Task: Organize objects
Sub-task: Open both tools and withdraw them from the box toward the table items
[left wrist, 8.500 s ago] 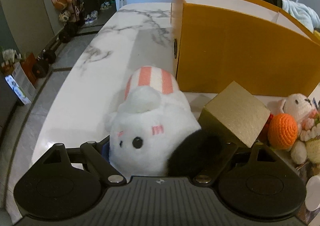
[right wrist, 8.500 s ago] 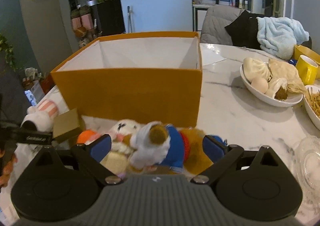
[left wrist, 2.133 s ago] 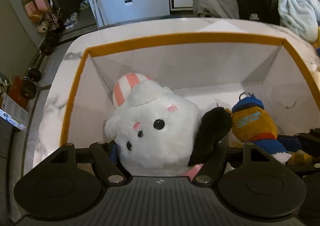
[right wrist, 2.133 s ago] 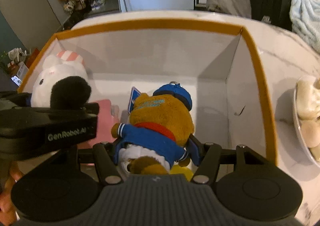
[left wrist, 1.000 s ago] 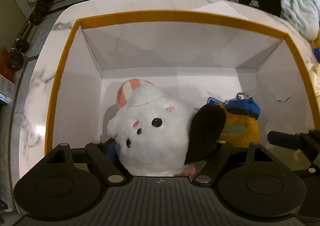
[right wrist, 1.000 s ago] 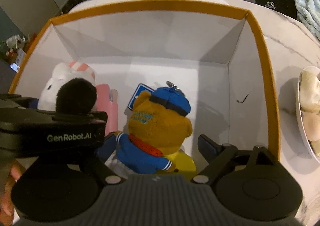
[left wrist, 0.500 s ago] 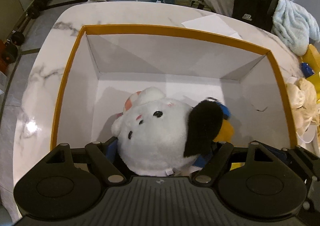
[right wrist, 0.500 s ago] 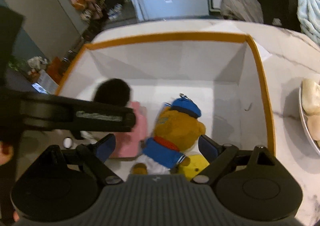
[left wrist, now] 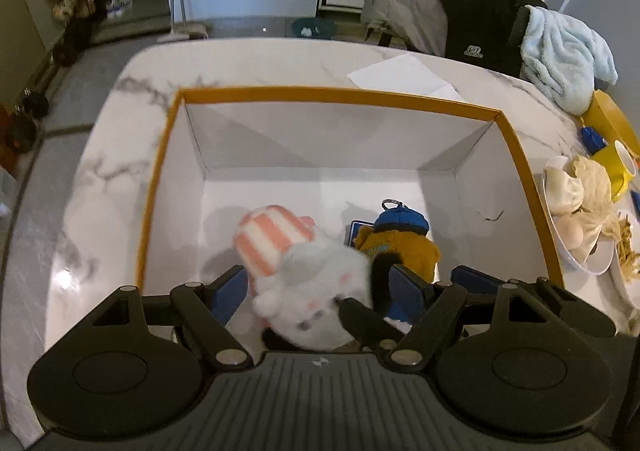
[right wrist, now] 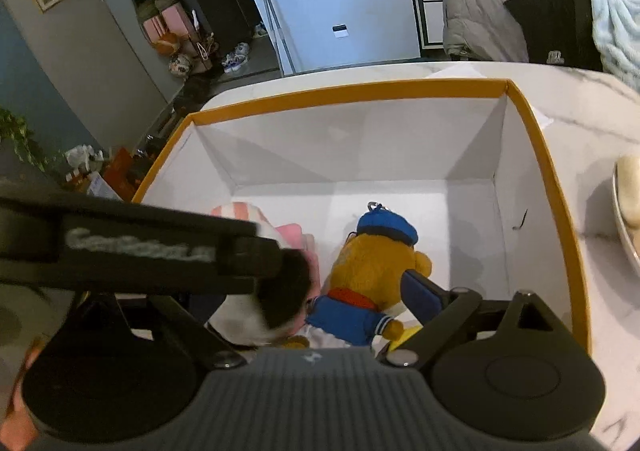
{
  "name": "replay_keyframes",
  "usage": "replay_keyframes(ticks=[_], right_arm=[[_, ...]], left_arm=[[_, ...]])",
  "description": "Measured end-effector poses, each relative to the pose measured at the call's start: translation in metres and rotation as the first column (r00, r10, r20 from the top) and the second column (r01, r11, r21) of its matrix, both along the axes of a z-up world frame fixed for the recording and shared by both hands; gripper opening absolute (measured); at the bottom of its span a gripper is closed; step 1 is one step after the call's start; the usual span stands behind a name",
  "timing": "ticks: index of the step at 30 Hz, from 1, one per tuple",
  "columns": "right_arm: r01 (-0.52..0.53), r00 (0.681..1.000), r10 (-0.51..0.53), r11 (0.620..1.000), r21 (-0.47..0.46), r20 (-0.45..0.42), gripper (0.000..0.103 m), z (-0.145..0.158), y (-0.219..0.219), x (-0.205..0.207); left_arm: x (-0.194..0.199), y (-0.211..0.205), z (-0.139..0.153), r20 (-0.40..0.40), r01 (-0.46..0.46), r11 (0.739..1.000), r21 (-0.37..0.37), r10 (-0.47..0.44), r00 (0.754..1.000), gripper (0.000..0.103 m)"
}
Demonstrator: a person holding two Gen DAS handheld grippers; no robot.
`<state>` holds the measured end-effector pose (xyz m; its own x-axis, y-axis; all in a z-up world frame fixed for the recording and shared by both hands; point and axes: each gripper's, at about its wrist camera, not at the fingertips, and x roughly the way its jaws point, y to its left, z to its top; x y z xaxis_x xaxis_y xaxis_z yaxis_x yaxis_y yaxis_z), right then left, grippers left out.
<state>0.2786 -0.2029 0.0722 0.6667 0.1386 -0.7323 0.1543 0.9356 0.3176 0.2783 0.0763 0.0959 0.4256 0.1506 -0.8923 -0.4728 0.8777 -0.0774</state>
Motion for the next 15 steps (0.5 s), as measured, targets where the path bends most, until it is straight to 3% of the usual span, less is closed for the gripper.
replay_keyframes(ticks=[5, 15], right_arm=[[-0.018, 0.999, 0.019, 1.000, -0.025, 0.029, 0.094, 0.008, 0.000, -0.020], [-0.035, 0.996, 0.052, 0.979, -0.201, 0.077, 0.094, 0.016, 0.010, -0.064]], left_arm=[[-0.020, -0.007, 0.008, 0.049, 0.001, 0.999, 0.050, -0.004, 0.999, 0.092], [-0.072, -0.026, 0.011, 0.120, -0.019, 0.993, 0.114, 0.006, 0.993, 0.092]])
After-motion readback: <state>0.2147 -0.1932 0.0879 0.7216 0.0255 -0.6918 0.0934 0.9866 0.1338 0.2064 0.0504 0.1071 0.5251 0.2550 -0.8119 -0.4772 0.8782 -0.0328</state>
